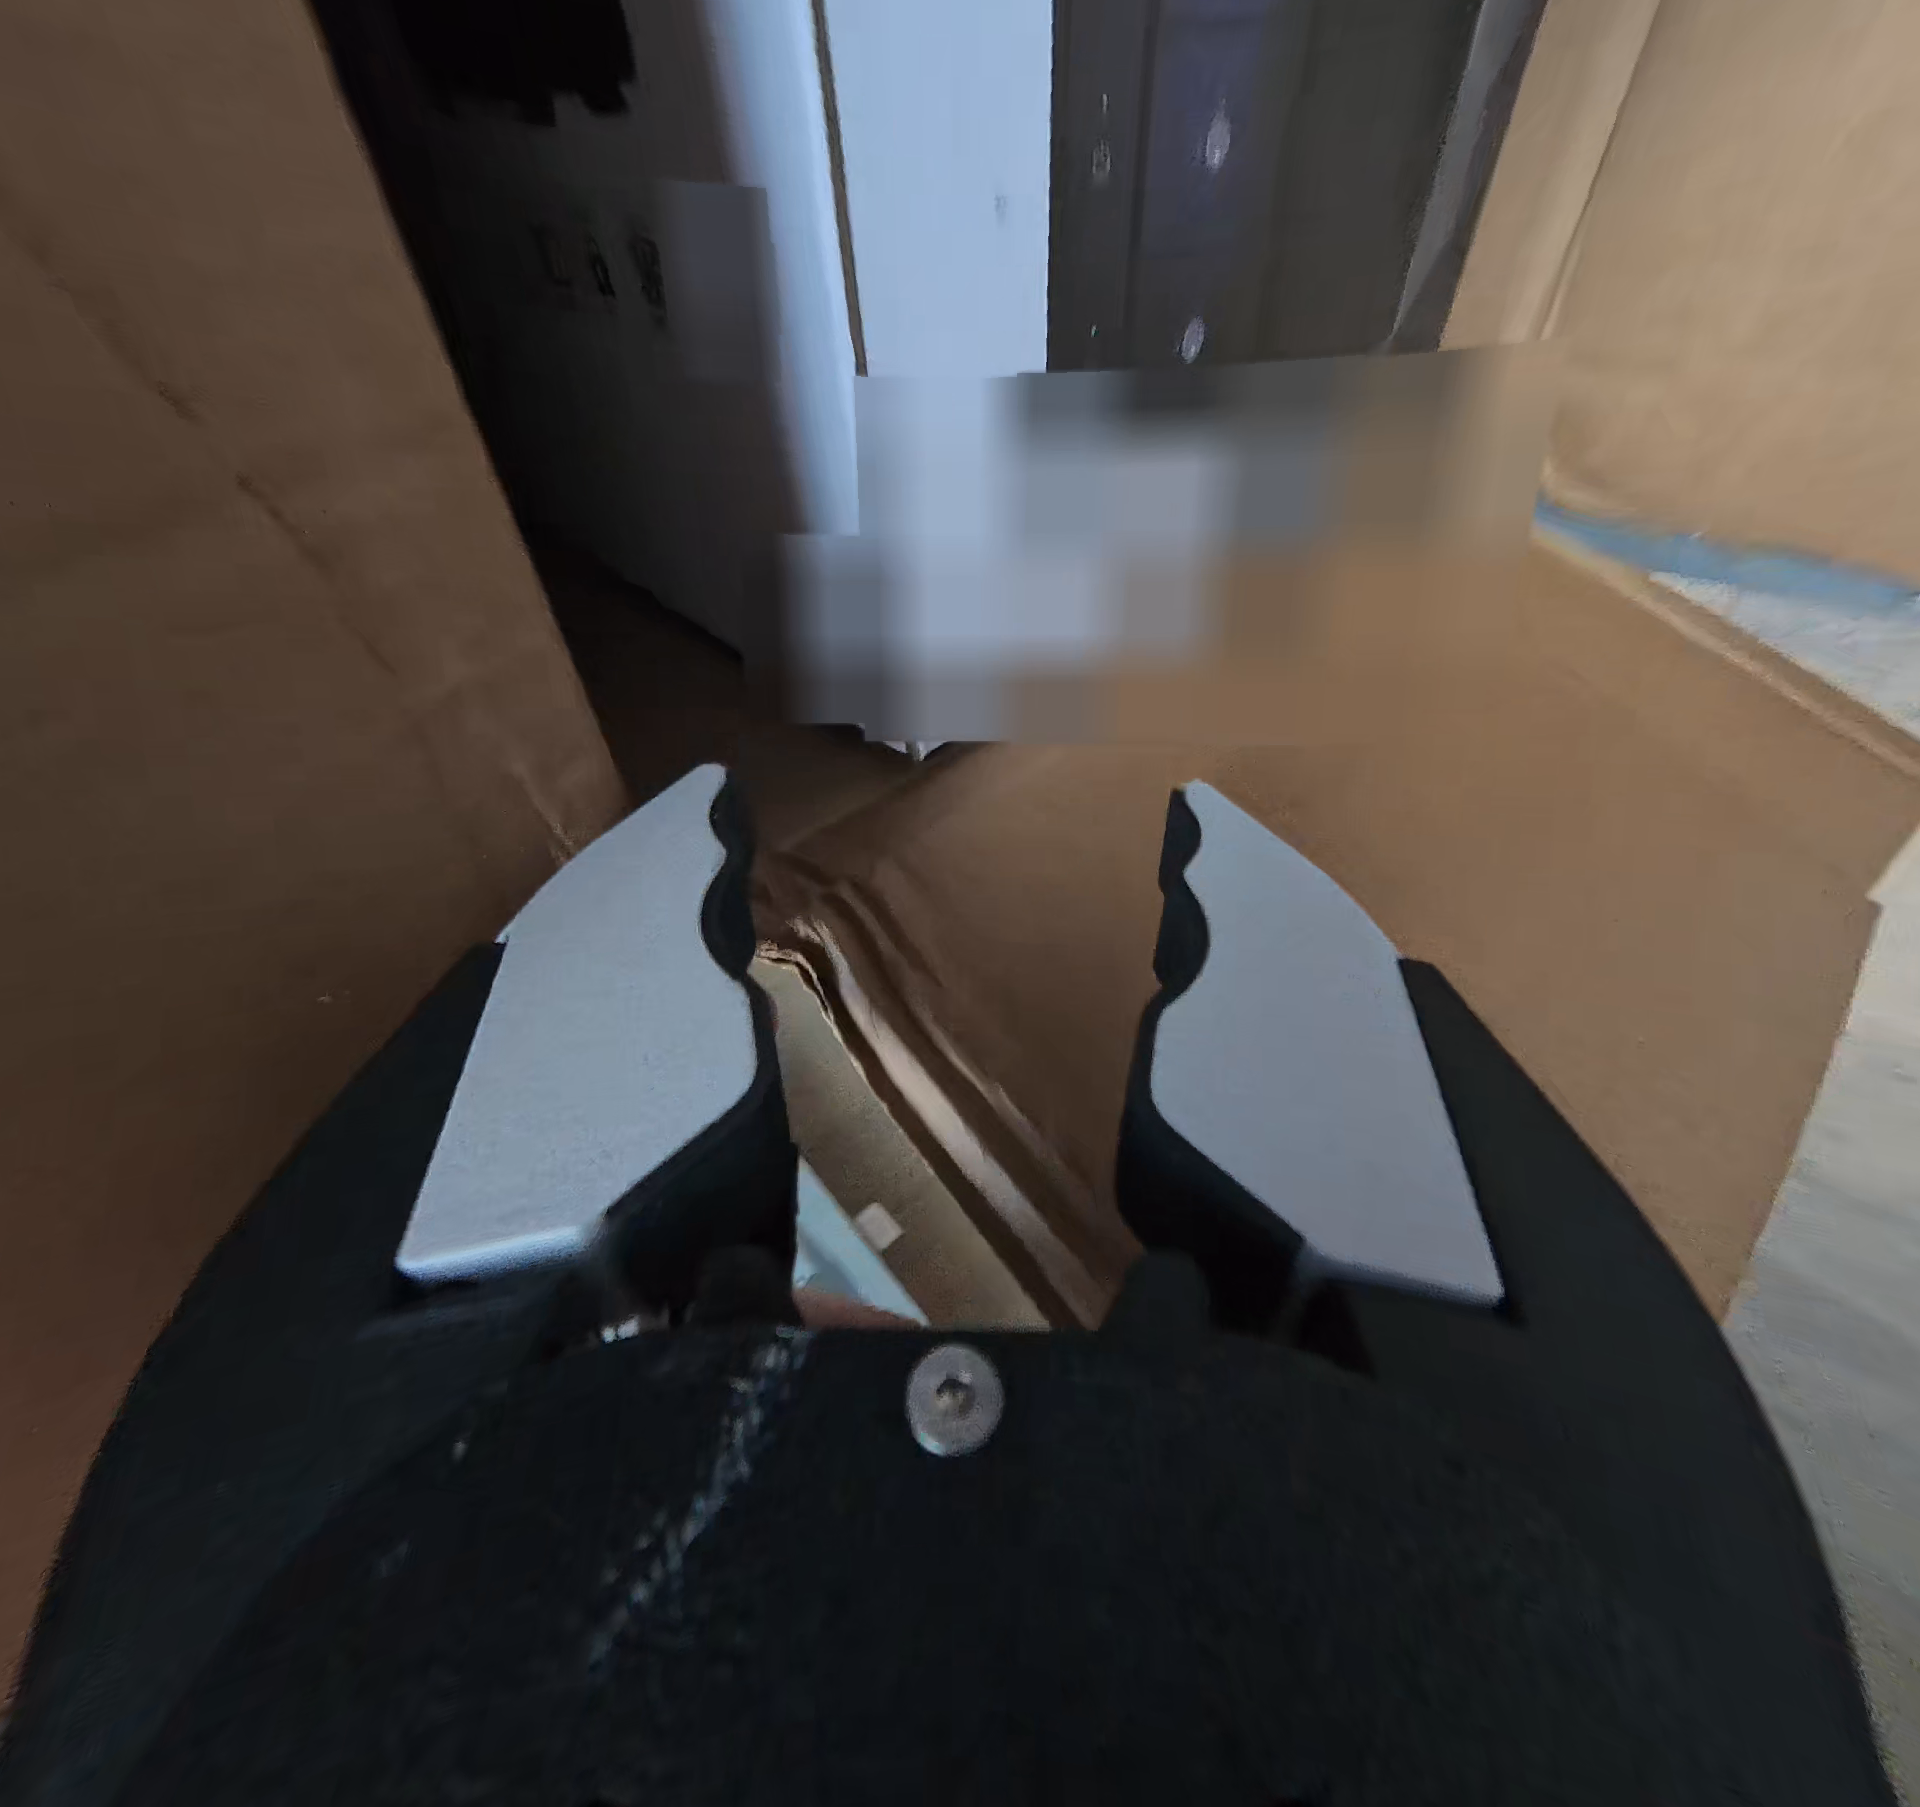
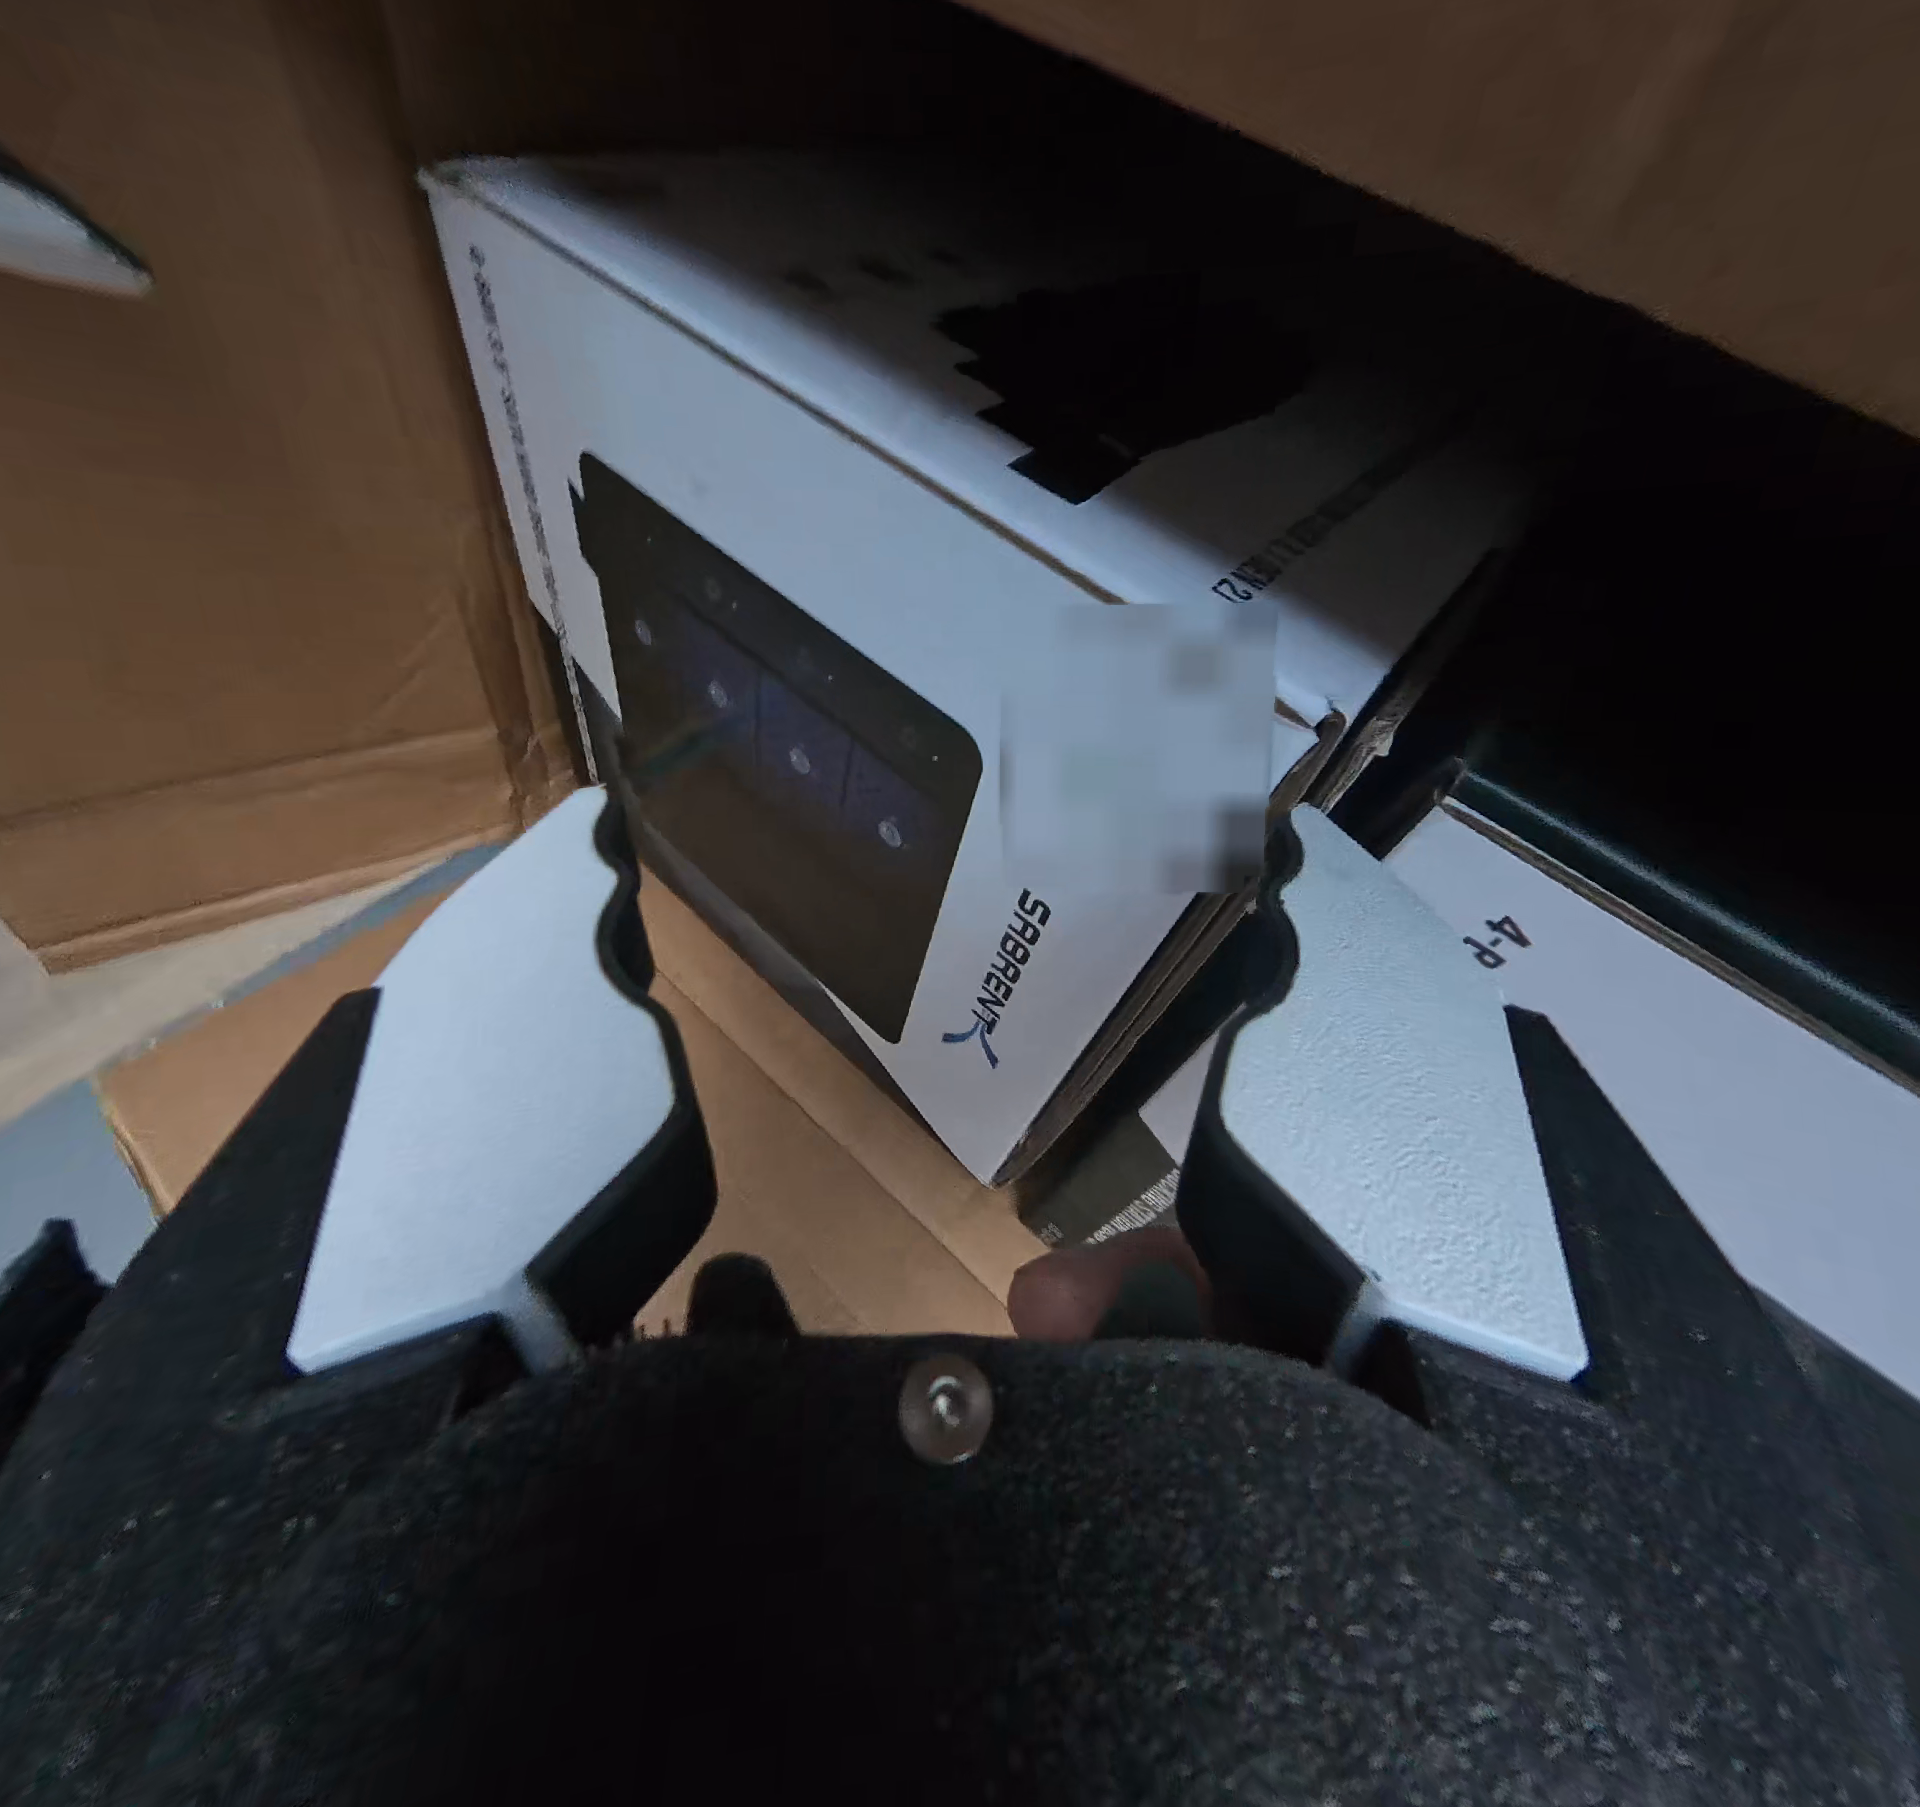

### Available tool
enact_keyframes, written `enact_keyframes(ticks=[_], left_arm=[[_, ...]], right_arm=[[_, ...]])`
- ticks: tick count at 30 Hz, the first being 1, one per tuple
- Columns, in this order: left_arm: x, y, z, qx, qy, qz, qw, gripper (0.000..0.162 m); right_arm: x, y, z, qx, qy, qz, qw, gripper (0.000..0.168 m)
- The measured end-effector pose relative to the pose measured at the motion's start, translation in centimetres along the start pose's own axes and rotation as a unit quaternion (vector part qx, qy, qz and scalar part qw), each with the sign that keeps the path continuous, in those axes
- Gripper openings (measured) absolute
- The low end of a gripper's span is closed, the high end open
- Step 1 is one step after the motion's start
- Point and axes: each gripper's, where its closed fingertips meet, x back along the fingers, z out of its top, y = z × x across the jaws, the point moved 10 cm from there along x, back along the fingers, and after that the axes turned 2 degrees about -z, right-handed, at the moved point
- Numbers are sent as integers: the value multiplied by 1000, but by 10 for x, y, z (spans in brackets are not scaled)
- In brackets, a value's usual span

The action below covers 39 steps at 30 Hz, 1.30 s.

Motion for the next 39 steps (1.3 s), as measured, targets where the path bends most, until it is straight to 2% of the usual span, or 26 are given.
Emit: enact_keyframes(ticks=[4, 7, 8, 11, 14, 17, 19, 21, 23, 26, 28, 31, 34, 39], left_arm=[[-7, 11, 1, -12, 16, 41, 999, 82], [-9, 14, 9, -19, 32, 67, 997, 83], [-8, 13, 12, -23, 33, 72, 997, 78], [-8, 15, 26, -46, 33, 53, 997, 78], [-18, 22, 33, -108, -23, 34, 993, 93], [-32, 29, 31, -161, -64, 22, 985, 112], [-38, 29, 31, -152, -28, 45, 987, 105], [-42, 29, 31, -137, -20, 43, 989, 105], [-47, 30, 31, -139, -41, 27, 989, 112], [-53, 31, 29, -148, -50, 27, 987, 116], [-53, 30, 28, -152, -46, 26, 987, 115], [-49, 20, 27, -133, -22, -1, 991, 103], [-47, 16, 27, -133, -33, -33, 990, 108], [-47, 16, 24, -145, -34, -33, 988, 108]], right_arm=[[-1, -2, 0, -34, 19, -21, 999, 111], [-3, -3, 0, -51, 39, -30, 997, 111], [-2, -3, -1, -57, 45, -29, 997, 112], [-1, -2, -3, -62, 57, -27, 996, 110], [-1, 0, -5, -55, 66, -18, 996, 109], [2, 1, -7, -48, 72, 16, 996, 115], [4, 2, -4, -27, 78, 15, 996, 115], [5, 3, 4, -17, 90, 6, 996, 114], [4, 5, 9, -25, 82, 4, 996, 110], [5, 3, 11, -20, 59, 6, 998, 116], [4, 2, 15, -42, 53, 5, 998, 118], [5, 3, 19, -98, 64, -1, 993, 113], [4, 4, 22, -134, 67, 0, 989, 112], [5, 6, 17, -145, 83, -8, 986, 110]])
